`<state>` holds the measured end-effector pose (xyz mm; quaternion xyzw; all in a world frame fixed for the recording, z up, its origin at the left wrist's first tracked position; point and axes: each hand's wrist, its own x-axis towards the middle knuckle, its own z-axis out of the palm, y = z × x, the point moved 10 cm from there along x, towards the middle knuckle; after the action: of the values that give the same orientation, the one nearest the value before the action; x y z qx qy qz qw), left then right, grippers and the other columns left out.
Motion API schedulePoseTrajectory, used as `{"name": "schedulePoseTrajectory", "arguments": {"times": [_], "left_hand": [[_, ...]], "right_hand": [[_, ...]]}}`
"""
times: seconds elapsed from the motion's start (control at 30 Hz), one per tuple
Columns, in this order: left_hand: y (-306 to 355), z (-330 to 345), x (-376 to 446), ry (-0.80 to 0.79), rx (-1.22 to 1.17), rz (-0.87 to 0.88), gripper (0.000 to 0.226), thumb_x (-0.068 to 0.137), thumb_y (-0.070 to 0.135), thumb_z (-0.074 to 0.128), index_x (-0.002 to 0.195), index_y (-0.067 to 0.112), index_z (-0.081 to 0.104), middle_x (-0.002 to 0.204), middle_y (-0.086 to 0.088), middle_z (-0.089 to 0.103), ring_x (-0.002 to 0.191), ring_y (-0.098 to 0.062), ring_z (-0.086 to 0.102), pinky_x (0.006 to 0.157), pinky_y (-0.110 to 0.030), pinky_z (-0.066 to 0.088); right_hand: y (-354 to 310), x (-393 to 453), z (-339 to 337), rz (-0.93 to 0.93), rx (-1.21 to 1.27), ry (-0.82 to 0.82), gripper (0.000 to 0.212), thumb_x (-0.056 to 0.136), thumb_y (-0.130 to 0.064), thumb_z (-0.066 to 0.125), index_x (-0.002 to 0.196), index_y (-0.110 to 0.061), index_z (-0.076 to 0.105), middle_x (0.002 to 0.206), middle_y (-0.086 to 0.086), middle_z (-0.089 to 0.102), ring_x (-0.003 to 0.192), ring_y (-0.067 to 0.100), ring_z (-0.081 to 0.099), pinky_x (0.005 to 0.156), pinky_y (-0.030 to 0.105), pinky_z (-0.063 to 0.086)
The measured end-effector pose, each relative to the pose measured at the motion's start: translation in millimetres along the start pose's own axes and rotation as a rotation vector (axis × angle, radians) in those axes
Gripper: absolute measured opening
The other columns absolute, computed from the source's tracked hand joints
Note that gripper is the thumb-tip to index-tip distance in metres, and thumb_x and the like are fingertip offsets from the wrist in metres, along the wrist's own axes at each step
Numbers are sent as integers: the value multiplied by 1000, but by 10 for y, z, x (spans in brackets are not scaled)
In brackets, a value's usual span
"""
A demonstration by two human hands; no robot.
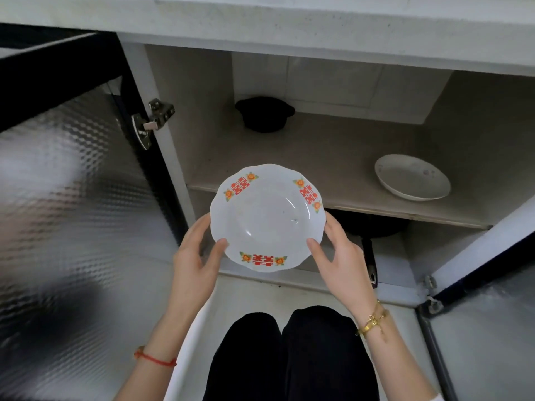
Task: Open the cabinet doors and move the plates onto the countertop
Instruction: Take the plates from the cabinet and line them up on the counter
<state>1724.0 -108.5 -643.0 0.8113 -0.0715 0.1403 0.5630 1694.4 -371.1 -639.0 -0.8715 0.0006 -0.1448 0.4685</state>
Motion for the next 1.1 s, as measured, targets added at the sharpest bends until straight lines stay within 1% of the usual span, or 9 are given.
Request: {"name": "schedulePoseTrajectory", "arguments": {"times": [0.17, 0.27, 0.33, 0.47, 0.67, 0.77, 0.87, 1.0, 1.1], "left_hand": [[-49, -128, 1, 36, 27, -33, 46, 92, 14, 61, 129, 40, 50, 131, 25, 52, 121, 12, 47, 95, 0, 34], [4, -210, 7, 36, 40, -113, 44, 92, 19, 60, 134, 32, 50, 135, 21, 52, 124, 9, 46, 98, -2, 34], [137, -305, 6, 25, 46, -149, 46, 92, 24, 59, 137, 28, 49, 137, 20, 51, 128, 5, 46, 103, -7, 35], [488, -578, -14, 31, 35, -221, 47, 94, 27, 60, 139, 24, 48, 139, 15, 51, 132, -6, 46, 109, -27, 38], [1385, -1029, -89, 66, 58, -251, 47, 92, 9, 61, 138, 14, 49, 137, 8, 55, 130, -12, 50, 106, -40, 44], [1887, -1264, -103, 73, 83, -281, 48, 92, 7, 61, 138, 13, 48, 138, 6, 54, 131, -12, 48, 107, -43, 44], [2486, -1503, -53, 76, 118, -282, 47, 93, 10, 60, 138, 13, 48, 138, 6, 54, 130, -11, 48, 106, -43, 44], [3277, -1788, 34, 66, 121, -266, 47, 94, 11, 59, 139, 15, 48, 138, 7, 53, 129, -14, 49, 105, -45, 44], [3778, -1947, 118, 47, 126, -246, 47, 95, 14, 58, 140, 18, 47, 137, 7, 54, 127, -17, 51, 102, -47, 45]], "right_hand": [[-9, 90, 164, 7, 20, -61, 60, 94, -24, 57, 144, -42, 31, 125, -46, 47, 115, -28, 40, 86, -10, 27], [-125, 139, 175, 31, 39, -104, 61, 93, -21, 58, 145, -41, 31, 126, -46, 46, 114, -29, 40, 85, -10, 27], [-297, 150, 121, 41, 48, -121, 62, 93, -22, 58, 146, -40, 30, 131, -44, 44, 121, -25, 38, 89, -9, 28], [-751, 149, -63, 59, 70, -165, 62, 93, -23, 58, 147, -37, 30, 138, -38, 42, 128, -19, 36, 93, -7, 28], [-1491, 61, -442, 112, 54, -222, 64, 93, -26, 57, 150, -32, 27, 147, -25, 41, 135, -9, 36, 105, 6, 32], [-1925, 29, -664, 144, 62, -257, 64, 93, -29, 56, 150, -31, 26, 148, -25, 38, 135, -10, 34, 104, 2, 29], [-2414, 23, -972, 149, 75, -260, 63, 94, -30, 55, 150, -32, 27, 146, -33, 35, 135, -12, 32, 103, 0, 27], [-3092, 37, -1433, 137, 71, -245, 62, 94, -28, 55, 150, -30, 28, 145, -27, 39, 134, -10, 36, 102, 0, 29], [-3561, 67, -1792, 115, 58, -214, 61, 94, -26, 55, 149, -31, 29, 143, -28, 42, 130, -16, 37, 100, 1, 32]]}}
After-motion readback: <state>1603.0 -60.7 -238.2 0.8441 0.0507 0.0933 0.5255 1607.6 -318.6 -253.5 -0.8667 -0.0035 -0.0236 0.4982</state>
